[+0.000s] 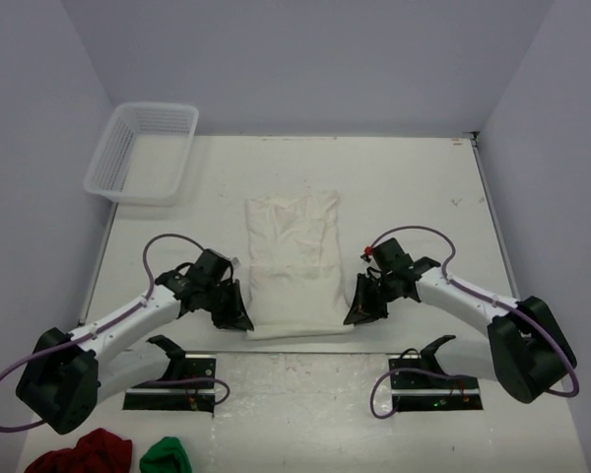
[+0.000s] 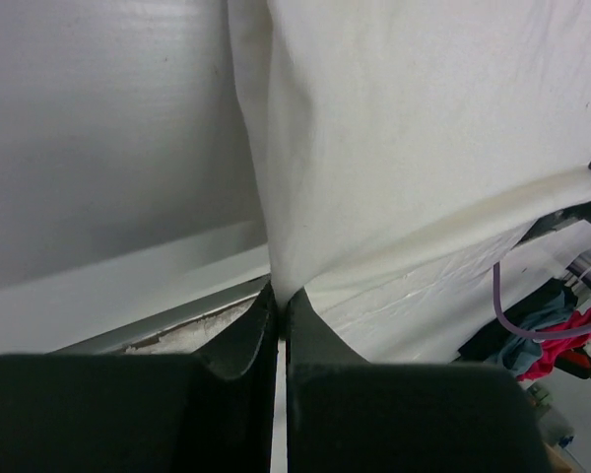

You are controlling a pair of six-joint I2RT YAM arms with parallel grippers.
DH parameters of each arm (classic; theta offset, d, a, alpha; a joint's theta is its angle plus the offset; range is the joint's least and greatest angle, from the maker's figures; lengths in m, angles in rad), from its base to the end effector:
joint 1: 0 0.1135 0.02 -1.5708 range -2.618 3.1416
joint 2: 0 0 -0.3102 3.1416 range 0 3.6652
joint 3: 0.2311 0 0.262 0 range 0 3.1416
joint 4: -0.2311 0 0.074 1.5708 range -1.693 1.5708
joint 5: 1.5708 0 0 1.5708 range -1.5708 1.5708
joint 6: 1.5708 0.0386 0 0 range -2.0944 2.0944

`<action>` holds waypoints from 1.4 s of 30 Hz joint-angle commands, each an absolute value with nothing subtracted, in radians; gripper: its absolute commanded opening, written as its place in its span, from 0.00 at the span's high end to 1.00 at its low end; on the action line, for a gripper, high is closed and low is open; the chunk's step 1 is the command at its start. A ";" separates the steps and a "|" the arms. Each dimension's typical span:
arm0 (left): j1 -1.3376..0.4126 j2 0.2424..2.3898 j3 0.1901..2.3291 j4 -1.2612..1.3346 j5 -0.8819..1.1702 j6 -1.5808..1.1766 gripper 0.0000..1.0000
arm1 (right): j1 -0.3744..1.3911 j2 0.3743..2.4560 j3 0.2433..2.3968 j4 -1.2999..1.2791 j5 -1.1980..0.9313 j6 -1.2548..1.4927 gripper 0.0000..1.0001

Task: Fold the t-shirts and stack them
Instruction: Grab one side of the 2/3 rectangular tshirt with both arms, then fold the long partially folded tshirt into a neat square

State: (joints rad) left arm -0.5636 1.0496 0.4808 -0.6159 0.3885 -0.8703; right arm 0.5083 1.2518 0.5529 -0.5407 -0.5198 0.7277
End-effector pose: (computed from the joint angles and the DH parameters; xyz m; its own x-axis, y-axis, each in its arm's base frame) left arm 0.1224 -0.0947 0.1941 -0.9750 -0.2208 0.0255 -0.2023 0.8335 -0.5141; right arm 0.1580 0.1100 0.1882 -0.9917 0.1084 0.0696 0.1287 0.8136 0.5670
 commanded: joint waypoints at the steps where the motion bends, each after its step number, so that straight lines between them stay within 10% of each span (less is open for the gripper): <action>1: -0.558 0.999 0.499 -0.802 0.333 -0.842 1.00 | 0.543 1.189 0.538 -0.673 -0.492 0.724 1.00; 24: -0.557 1.133 0.905 -0.949 0.249 -0.759 1.00 | 0.569 1.152 0.854 -0.942 -0.388 0.655 1.00; 42: -0.341 1.753 1.508 -0.810 0.183 -0.571 1.00 | 0.400 1.886 1.795 -1.129 -0.357 0.462 1.00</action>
State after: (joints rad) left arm -0.3523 1.6436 1.3949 -0.8948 0.2062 -0.6384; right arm 0.4271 1.7935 1.6985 -1.0801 -0.3523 0.5125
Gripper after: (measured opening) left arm 0.010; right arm 0.015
